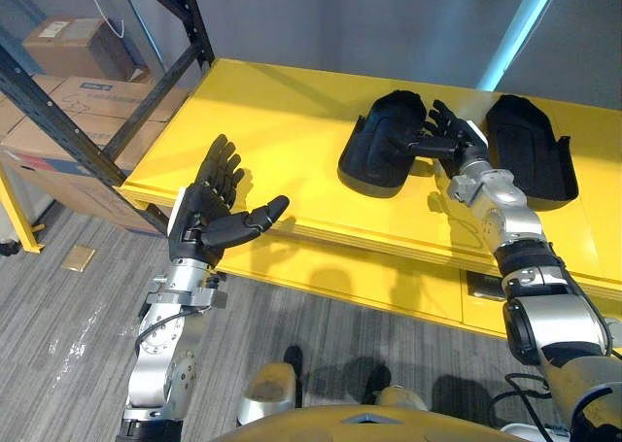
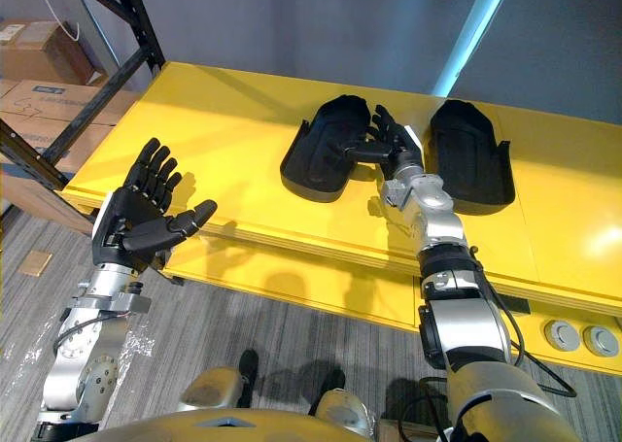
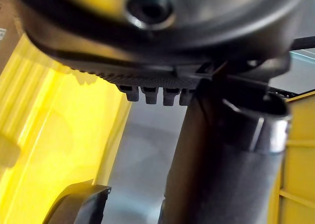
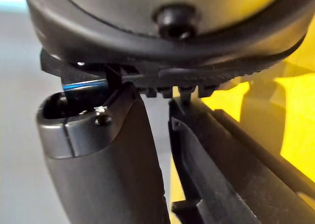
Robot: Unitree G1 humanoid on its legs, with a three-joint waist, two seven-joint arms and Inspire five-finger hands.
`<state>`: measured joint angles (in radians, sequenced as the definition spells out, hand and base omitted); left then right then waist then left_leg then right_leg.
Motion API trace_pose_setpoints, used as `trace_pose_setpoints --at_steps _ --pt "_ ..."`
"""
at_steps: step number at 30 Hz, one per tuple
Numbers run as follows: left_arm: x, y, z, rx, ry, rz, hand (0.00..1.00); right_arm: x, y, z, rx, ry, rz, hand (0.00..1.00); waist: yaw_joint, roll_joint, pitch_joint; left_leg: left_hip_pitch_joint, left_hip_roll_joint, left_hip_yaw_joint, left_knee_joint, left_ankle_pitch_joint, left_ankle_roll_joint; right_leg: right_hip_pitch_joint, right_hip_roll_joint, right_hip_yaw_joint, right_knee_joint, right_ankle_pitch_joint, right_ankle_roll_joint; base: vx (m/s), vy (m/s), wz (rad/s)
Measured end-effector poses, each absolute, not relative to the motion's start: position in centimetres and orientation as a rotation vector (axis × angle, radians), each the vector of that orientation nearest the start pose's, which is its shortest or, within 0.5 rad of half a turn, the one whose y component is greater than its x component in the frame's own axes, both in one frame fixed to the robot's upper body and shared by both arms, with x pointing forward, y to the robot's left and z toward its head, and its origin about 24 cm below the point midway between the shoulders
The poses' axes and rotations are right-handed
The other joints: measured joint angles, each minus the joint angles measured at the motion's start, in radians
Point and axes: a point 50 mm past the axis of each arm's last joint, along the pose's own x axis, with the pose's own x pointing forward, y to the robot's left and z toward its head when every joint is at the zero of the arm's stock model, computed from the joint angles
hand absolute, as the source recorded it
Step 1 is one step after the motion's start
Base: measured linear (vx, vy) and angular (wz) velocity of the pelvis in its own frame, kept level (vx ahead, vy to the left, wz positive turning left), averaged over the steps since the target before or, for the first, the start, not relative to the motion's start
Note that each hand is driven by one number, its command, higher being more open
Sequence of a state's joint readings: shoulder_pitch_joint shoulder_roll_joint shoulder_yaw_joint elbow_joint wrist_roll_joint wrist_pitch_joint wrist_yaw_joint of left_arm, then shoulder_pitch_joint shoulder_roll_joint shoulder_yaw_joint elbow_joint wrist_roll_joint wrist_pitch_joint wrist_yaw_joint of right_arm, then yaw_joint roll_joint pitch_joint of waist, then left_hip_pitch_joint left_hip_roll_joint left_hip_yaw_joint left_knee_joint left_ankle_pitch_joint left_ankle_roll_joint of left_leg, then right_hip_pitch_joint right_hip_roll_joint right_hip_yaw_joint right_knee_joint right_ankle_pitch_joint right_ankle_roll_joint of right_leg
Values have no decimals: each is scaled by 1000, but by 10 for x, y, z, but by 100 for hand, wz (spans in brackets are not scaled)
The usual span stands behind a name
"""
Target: Walk over and take three plastic housings, then place them on the shelf
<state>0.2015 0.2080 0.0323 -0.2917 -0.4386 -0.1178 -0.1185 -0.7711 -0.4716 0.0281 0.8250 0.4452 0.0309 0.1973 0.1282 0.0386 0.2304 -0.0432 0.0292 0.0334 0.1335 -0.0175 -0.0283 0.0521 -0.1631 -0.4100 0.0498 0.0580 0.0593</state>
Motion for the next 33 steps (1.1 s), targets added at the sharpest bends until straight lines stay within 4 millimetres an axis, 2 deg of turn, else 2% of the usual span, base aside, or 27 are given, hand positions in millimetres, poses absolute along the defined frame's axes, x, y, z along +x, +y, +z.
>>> trace_pose_setpoints --at_steps 3,10,12,14,16,19,20,21,24,26,29,30,33 --pt "213 189 80 -209 -214 -110 100 387 -234 134 6 24 103 100 9 13 11 -3 -1 -9 -3 4 -3 2 4 -10 0 0 0 -19 -19 9" --pt "214 181 74 -216 -186 -158 100 395 -231 147 -34 11 70 100 35 14 15 -5 2 -20 -16 13 -9 1 7 -26 1 -5 -7 0 -10 7" --pt "214 178 66 -218 -152 -166 100 398 -232 161 -108 -69 -6 100 35 16 23 -7 2 -22 -15 13 -9 0 7 -27 2 -6 -7 4 0 2" --pt "214 176 64 -215 -136 -172 100 397 -234 174 -104 -151 -79 100 32 14 28 -15 2 -21 -12 13 -9 -7 7 -27 3 -5 -7 0 0 0" --pt "214 174 64 -209 -134 -180 100 394 -233 195 -166 -262 -142 100 27 13 43 -17 1 -18 -11 11 -10 -12 2 -25 5 -5 -7 3 12 -3" --pt "213 176 66 -164 -151 -144 100 364 -227 225 -189 -522 -173 100 12 10 59 -22 0 -7 -11 7 -8 -32 -6 -16 25 -11 -3 29 15 -7" --pt "213 178 68 -148 -159 -131 100 353 -224 228 -209 -584 -165 100 6 8 60 -21 0 0 -11 4 -7 -36 -7 -6 27 -12 -2 54 27 -19" --pt "213 181 71 -112 -175 -110 100 338 -220 226 -226 -643 -145 100 -1 5 62 -18 0 13 -9 -4 -2 -37 -10 7 32 -16 4 45 29 -21" --pt "213 191 78 -35 -219 -53 100 312 -208 217 -239 -707 -92 100 -29 1 62 -12 1 37 5 -27 -2 -39 -11 34 35 -19 8 51 34 -28" --pt "211 202 89 35 -269 7 100 293 -202 202 -243 -705 -71 100 -53 -2 62 0 4 67 5 -42 3 -43 -10 62 34 -19 8 46 24 -37" --pt "210 208 102 133 -335 80 100 271 -208 184 -241 -669 -70 100 -65 -7 62 9 10 99 6 -53 -2 -50 -6 90 33 -19 8 48 16 -32" --pt "209 210 104 173 -349 118 100 264 -210 177 -253 -649 -80 100 -79 -10 61 14 13 105 6 -57 -4 -50 -3 96 34 -19 8 53 7 -24" --pt "208 214 105 225 -360 202 100 249 -218 164 -350 -608 -134 100 -100 -18 56 17 24 126 21 -76 -7 -52 7 124 31 -19 8 47 4 -23"
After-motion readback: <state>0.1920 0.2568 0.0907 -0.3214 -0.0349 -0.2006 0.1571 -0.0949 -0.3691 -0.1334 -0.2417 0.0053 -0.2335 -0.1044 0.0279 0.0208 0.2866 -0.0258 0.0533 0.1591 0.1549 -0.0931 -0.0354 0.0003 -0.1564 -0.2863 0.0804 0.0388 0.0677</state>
